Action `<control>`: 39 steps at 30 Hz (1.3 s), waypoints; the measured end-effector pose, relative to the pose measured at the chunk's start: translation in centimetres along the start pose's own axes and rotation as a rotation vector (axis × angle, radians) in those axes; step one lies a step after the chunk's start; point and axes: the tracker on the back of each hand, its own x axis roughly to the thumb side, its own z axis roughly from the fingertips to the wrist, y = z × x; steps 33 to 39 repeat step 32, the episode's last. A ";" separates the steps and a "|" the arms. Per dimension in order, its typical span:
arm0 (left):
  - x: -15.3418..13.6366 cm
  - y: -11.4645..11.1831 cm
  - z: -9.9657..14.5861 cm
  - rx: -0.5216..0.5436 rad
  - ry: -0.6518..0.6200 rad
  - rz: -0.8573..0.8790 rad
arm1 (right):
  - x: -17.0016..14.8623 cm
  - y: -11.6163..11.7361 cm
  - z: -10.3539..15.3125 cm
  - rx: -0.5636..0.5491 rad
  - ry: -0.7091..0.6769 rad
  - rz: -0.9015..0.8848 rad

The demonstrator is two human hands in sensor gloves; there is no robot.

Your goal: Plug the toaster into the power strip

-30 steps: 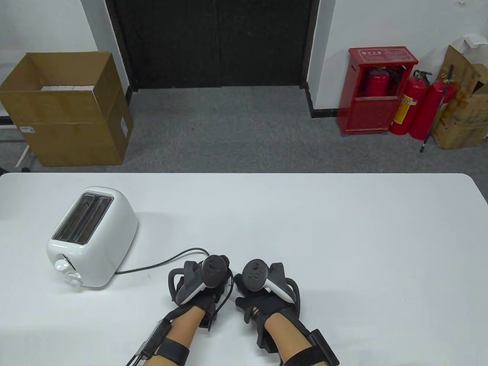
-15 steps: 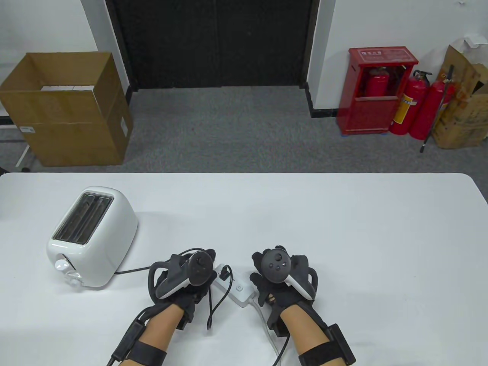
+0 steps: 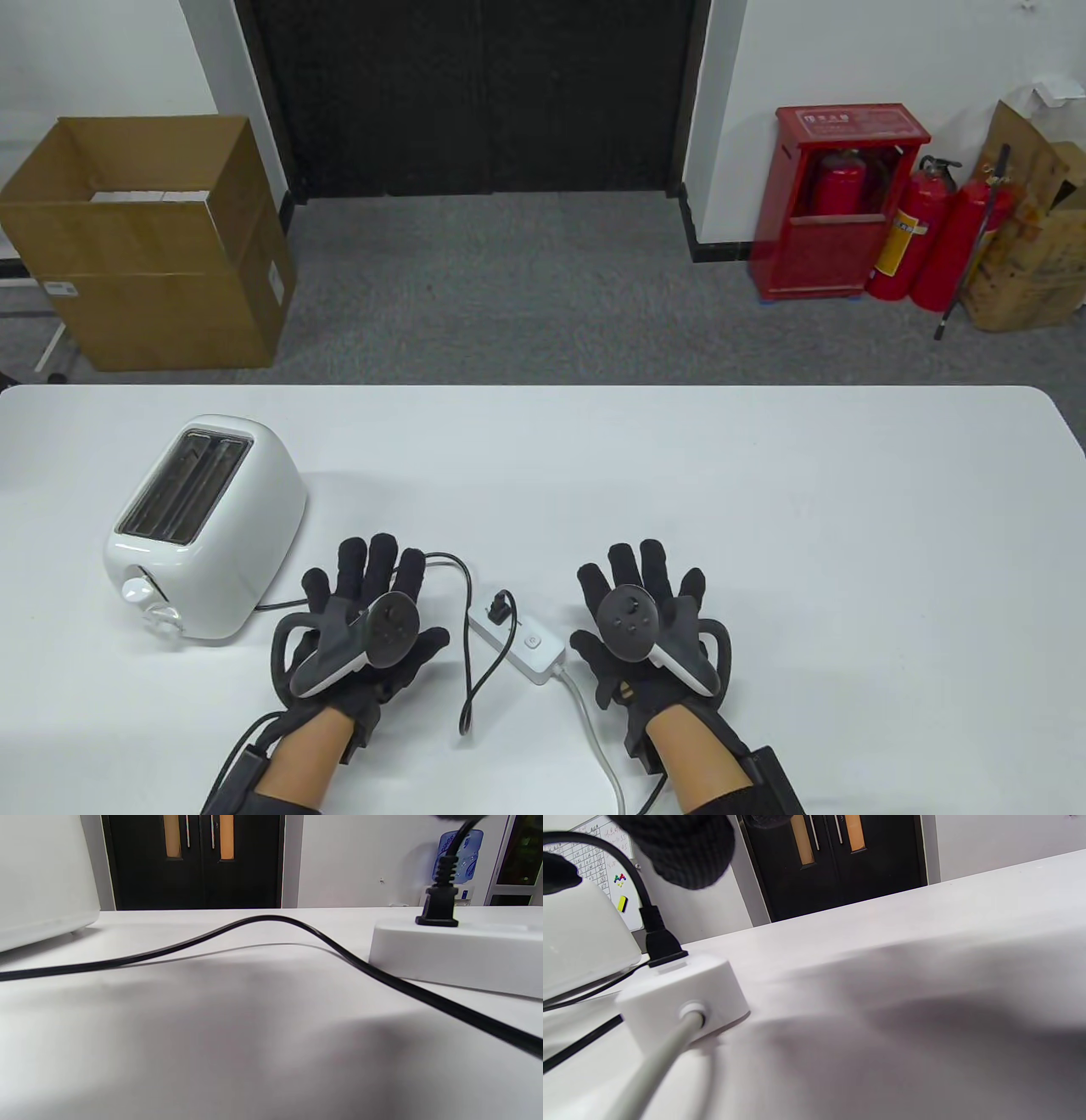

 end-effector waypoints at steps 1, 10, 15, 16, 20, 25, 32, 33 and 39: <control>0.0 0.0 0.0 0.000 -0.002 -0.001 | 0.0 0.1 0.0 0.000 -0.004 0.001; 0.0 -0.3 -0.1 -0.016 0.001 -0.001 | 0.1 0.7 -0.1 0.033 -0.006 0.007; 0.0 -0.3 -0.1 -0.019 0.003 -0.010 | 0.2 0.7 0.0 0.041 0.000 0.003; 0.0 -0.4 -0.1 -0.022 0.004 -0.006 | 0.2 0.7 0.0 0.045 0.002 -0.002; 0.0 -0.4 -0.1 -0.017 0.008 0.002 | 0.4 0.9 0.0 0.053 0.006 0.002; -0.1 -0.4 0.0 -0.012 0.019 0.004 | 0.6 1.2 0.0 0.067 -0.002 0.006; -0.1 -0.7 0.1 -0.023 0.029 -0.010 | 0.9 1.4 -0.1 0.075 0.001 0.012; -0.1 -0.7 0.1 -0.023 0.029 -0.010 | 0.9 1.4 -0.1 0.075 0.001 0.012; -0.1 -0.7 0.1 -0.023 0.029 -0.010 | 0.9 1.4 -0.1 0.075 0.001 0.012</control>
